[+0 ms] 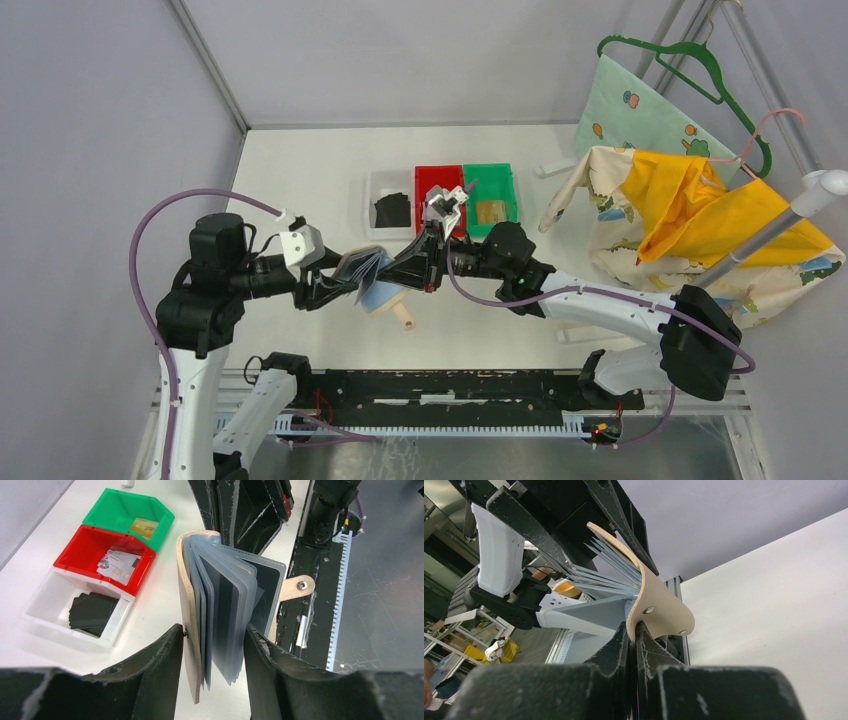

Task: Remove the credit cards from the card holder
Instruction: Remove the credit card from the card holder.

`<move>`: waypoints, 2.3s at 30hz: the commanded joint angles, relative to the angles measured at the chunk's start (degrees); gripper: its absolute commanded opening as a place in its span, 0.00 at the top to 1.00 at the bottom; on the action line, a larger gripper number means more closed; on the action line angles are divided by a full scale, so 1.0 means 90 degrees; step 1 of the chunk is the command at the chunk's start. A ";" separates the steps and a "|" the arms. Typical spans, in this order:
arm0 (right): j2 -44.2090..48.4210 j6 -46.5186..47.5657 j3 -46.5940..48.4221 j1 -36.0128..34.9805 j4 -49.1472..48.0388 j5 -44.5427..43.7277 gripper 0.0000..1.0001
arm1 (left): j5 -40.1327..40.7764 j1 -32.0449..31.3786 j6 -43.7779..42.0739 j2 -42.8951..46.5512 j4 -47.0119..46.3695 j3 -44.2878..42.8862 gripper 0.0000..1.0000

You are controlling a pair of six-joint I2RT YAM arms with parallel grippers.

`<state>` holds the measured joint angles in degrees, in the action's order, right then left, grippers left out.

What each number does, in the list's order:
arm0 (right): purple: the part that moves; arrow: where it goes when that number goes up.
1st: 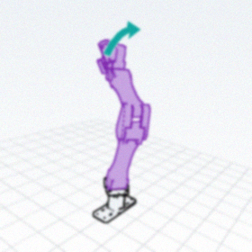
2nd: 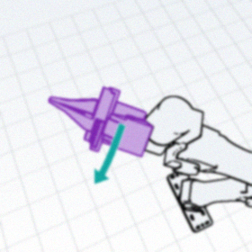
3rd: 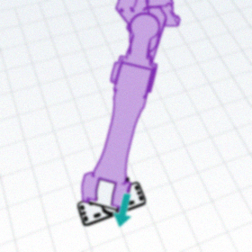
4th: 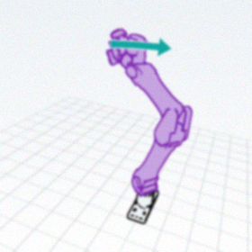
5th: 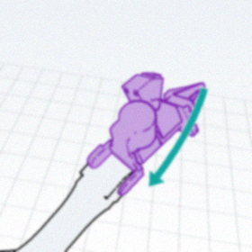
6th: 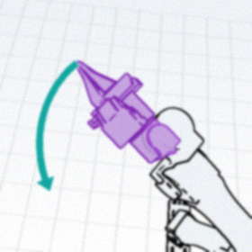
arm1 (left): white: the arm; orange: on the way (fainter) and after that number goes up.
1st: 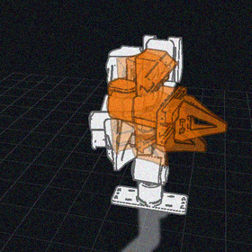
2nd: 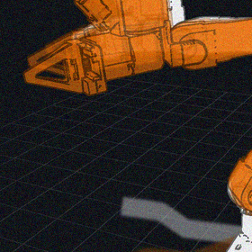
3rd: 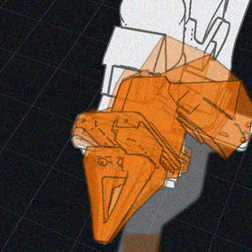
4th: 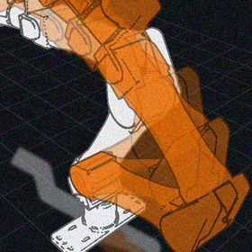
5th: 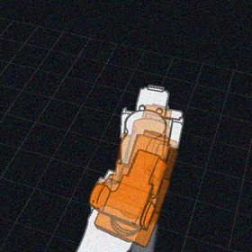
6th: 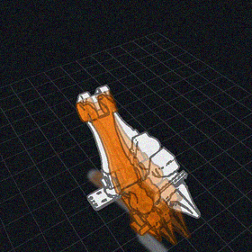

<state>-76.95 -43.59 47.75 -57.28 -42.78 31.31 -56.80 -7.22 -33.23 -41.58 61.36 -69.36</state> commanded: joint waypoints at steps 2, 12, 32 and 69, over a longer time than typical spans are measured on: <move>0.0273 -0.0083 0.0237 -0.0185 -0.0706 0.0806 1.00 | 0.0710 0.0040 0.0339 -0.0093 -0.1059 0.0012 0.49; 0.0220 -0.0217 0.0202 -0.0188 -0.1016 0.0874 1.00 | 0.1086 0.0041 0.0879 -0.0067 -0.1526 0.0206 0.48; 0.0452 0.0429 0.0399 -0.0181 -0.0924 0.2165 1.00 | -0.2184 0.0033 -0.1570 -0.1246 0.2312 -0.1117 0.12; -0.1912 0.6926 0.6641 -0.1595 1.0143 -0.0292 1.00 | -0.0682 -0.0018 -0.2778 0.0371 0.0253 0.0060 0.00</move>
<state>-97.14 15.33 105.16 -70.37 46.81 31.83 -64.47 -7.44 -59.86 -39.72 71.46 -68.18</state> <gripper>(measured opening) 0.079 0.994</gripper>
